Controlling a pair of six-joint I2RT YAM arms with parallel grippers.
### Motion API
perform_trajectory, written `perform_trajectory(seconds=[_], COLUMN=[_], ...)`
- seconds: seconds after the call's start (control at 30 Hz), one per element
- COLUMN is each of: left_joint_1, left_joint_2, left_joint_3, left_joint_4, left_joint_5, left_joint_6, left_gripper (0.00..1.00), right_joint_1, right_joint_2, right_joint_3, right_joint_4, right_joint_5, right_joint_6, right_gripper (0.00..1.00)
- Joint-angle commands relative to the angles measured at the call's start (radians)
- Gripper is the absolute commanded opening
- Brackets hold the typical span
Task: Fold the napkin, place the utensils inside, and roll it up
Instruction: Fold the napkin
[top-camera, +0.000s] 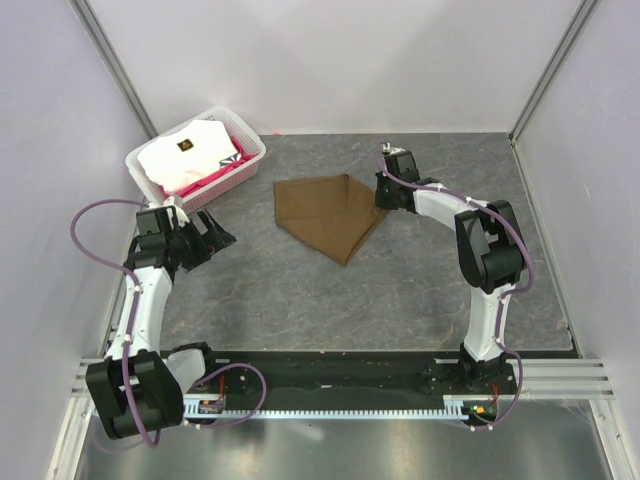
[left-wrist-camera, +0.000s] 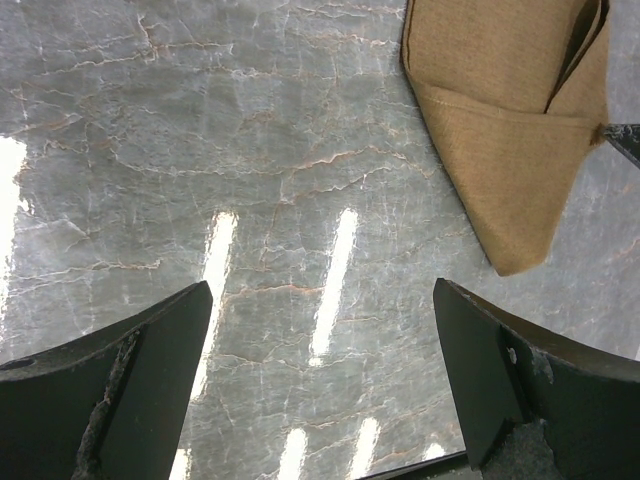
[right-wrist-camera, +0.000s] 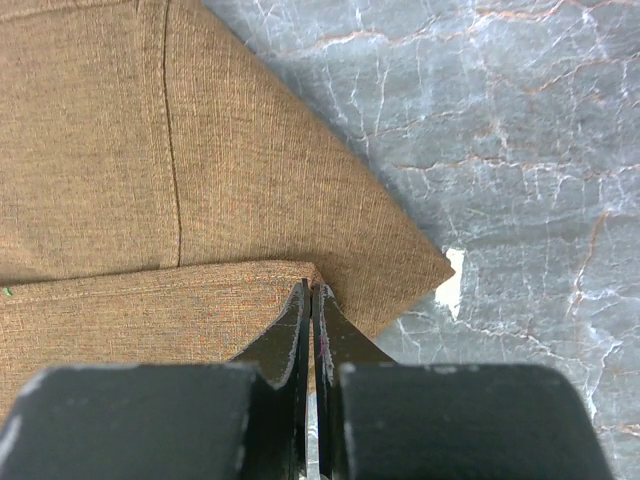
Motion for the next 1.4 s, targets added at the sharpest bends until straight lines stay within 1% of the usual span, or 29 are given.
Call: perform_trajectory(seconds=[0.0, 0.67, 1.37], left_joint_1=[0.007, 0.007, 0.007], left_joint_2=[0.005, -0.022, -0.028], left_joint_3=[-0.003, -0.012, -0.014], left_joint_4=[0.032, 0.033, 0.030], left_joint_5=[0.028, 0.035, 0.033], left_joint_6=[0.016, 0.015, 0.013], left_gripper=[1.00, 1.00, 1.00], right_joint_1=[-0.009, -0.024, -0.037], right_joint_2=[0.020, 0.003, 0.044], right_joint_3=[0.042, 0.035, 0.080], right_joint_4=[0.008, 0.004, -0.007], right_joint_5=[-0.003, 0.039, 0.054], right_joint_6=[-0.016, -0.012, -0.024], right_gripper=[0.00, 0.00, 0.00])
